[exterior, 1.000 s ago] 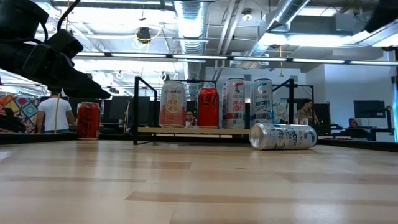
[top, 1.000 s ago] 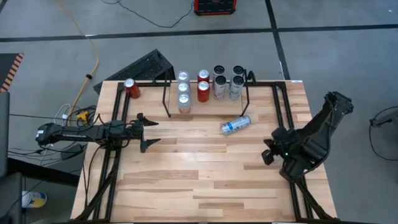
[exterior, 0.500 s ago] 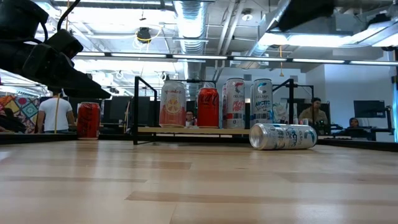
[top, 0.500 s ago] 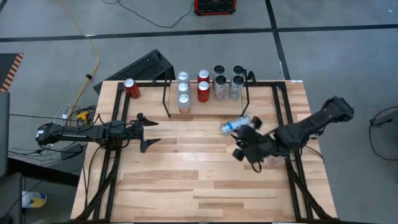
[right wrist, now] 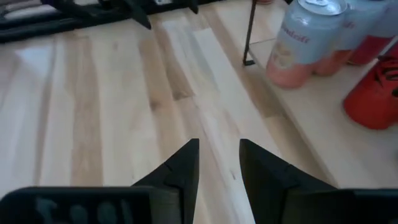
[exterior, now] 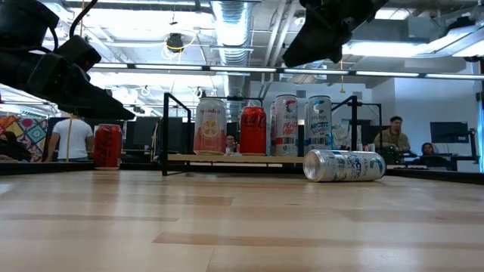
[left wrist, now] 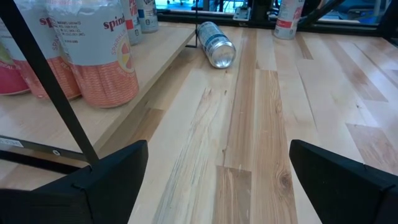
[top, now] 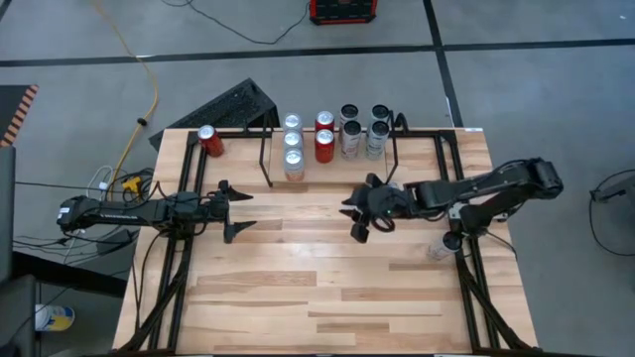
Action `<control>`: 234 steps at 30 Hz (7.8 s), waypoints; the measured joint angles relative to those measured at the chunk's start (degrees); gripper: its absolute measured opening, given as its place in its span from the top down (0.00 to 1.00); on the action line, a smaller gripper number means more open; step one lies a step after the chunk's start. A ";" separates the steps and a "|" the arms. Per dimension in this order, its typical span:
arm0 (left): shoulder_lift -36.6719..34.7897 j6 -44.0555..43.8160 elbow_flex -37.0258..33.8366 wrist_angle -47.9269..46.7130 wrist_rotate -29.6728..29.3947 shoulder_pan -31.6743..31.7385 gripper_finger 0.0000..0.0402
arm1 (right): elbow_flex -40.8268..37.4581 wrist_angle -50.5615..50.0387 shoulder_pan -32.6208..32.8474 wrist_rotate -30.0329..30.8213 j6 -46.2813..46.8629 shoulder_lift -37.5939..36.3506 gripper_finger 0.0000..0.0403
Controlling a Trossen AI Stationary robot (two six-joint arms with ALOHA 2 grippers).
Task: Place canned beverage on shelf
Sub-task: Put the red black soda can on the shelf aligned with the other red black soda cans
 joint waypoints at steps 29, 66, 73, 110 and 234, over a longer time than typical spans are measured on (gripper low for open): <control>0.10 -38.59 4.22 0.60 -10.48 0.46 0.06 | 0.01 -0.92 4.73 -1.48 0.82 -0.26 0.66; 78.79 -9.40 88.71 -70.31 -11.35 59.39 0.06 | 0.03 -1.26 12.72 2.04 0.60 -0.22 0.66; 90.31 -5.47 93.88 -77.38 -18.31 62.86 0.06 | 0.03 -1.39 14.33 2.04 1.05 -0.22 0.66; 99.85 17.40 102.34 -89.94 -3.49 66.25 0.06 | 0.03 -5.67 11.72 4.54 1.06 -0.22 0.66; 89.92 11.09 103.76 -89.81 8.52 0.48 0.25 | 0.01 -8.97 12.88 5.95 6.61 -0.24 0.66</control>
